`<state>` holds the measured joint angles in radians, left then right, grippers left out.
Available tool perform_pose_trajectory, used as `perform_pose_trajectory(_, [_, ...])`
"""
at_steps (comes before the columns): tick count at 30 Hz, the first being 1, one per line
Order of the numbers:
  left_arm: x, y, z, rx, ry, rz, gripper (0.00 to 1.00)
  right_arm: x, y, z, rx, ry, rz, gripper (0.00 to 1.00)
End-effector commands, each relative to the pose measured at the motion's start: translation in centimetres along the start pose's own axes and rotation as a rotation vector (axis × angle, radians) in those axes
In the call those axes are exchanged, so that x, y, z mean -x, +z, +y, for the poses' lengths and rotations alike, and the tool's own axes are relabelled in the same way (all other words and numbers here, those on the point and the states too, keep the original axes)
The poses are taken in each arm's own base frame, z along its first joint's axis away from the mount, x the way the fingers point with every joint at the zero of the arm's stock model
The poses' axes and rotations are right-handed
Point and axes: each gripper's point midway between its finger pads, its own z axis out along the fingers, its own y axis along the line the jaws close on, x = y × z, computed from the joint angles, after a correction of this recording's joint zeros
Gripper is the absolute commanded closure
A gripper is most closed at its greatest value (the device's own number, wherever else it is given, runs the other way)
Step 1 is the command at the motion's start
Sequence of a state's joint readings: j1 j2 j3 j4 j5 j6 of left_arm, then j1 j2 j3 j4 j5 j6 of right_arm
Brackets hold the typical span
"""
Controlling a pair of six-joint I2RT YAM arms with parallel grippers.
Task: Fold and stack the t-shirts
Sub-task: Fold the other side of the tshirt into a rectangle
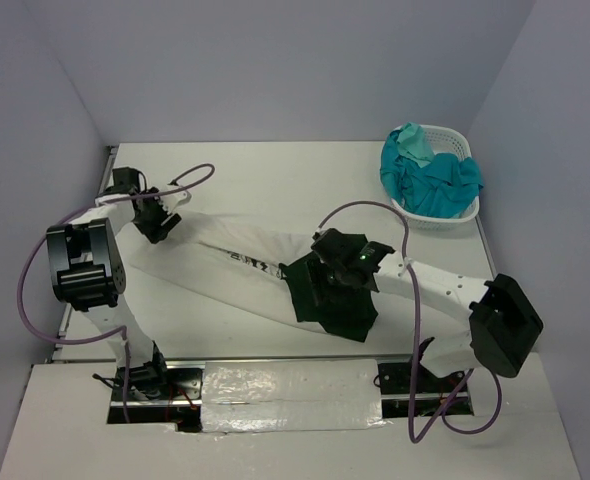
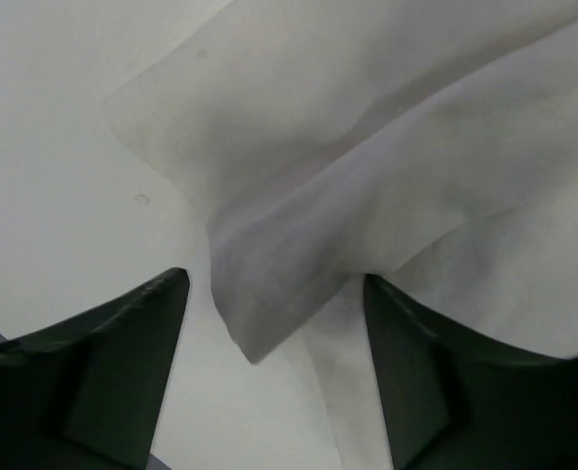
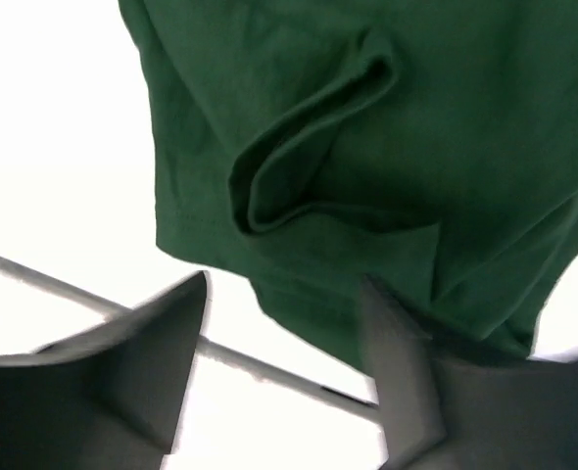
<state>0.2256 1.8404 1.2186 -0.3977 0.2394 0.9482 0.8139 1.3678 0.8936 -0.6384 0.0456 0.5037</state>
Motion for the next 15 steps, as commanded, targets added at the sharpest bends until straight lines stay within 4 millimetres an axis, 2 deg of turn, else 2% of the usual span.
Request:
perform_pose_trajectory(1, [1.0,-2.3,1.9,0.016,0.004,-0.025,0.12,0.8,-0.6,2.0,0.085,-0.020,-0.045,0.25])
perform_pose_trajectory(2, [2.0,-3.4,3.1,0.038,0.002,-0.054,0.01,1.3,-1.4,2.1,0.093,-0.031,-0.076,0.07])
perform_pose_trajectory(3, [2.7,-4.0,2.6,-0.004,-0.007,-0.084,0.01,1.7,-2.0,2.4,0.105,-0.040,-0.098,0.02])
perform_pose_trajectory(4, [4.4,-5.6,3.8,0.026,0.006,-0.123,0.01,2.1,-2.7,2.6,0.118,-0.049,-0.117,0.00])
perform_pose_trajectory(5, [5.6,-6.6,4.0,0.033,0.008,-0.156,0.01,2.5,-3.4,2.8,0.135,-0.055,-0.139,0.00])
perform_pose_trajectory(6, [7.0,-7.5,3.9,0.028,0.013,-0.199,0.01,3.5,-5.0,3.2,0.159,-0.045,-0.192,0.01])
perform_pose_trajectory(7, [9.7,-9.1,3.8,0.049,0.035,-0.247,0.02,4.0,-5.7,3.0,0.163,-0.008,-0.214,0.08])
perform_pose_trajectory(8, [11.3,-9.6,3.2,0.046,0.057,-0.265,0.04,4.7,-5.7,1.3,0.149,0.066,-0.232,0.14])
perform_pose_trajectory(9, [13.5,-9.5,0.4,-0.021,0.097,-0.269,0.09,4.6,-6.5,1.4,0.217,0.119,-0.230,0.27])
perform_pose_trajectory(10, [15.4,-10.0,-0.7,-0.052,0.122,-0.289,0.29,4.7,-6.2,0.7,0.238,0.183,-0.226,0.60])
perform_pose_trajectory(11, [16.6,-9.8,-2.7,-0.108,0.138,-0.295,0.42,3.7,-5.1,-0.5,0.241,0.278,-0.186,0.72])
perform_pose_trajectory(12, [19.3,-9.6,-6.7,-0.196,0.173,-0.315,0.55,3.9,-5.0,-1.6,0.261,0.352,-0.173,0.77])
perform_pose_trajectory(13, [20.4,-9.3,-9.3,-0.278,0.168,-0.319,0.76,3.6,-4.6,-2.1,0.262,0.387,-0.153,0.77])
perform_pose_trajectory(14, [21.5,-9.2,-11.7,-0.339,0.171,-0.325,0.79,2.9,-4.1,-2.7,0.256,0.408,-0.126,0.74])
perform_pose_trajectory(15, [23.5,-9.0,-15.7,-0.428,0.183,-0.325,0.78,3.1,-3.9,-3.3,0.245,0.414,-0.134,0.72])
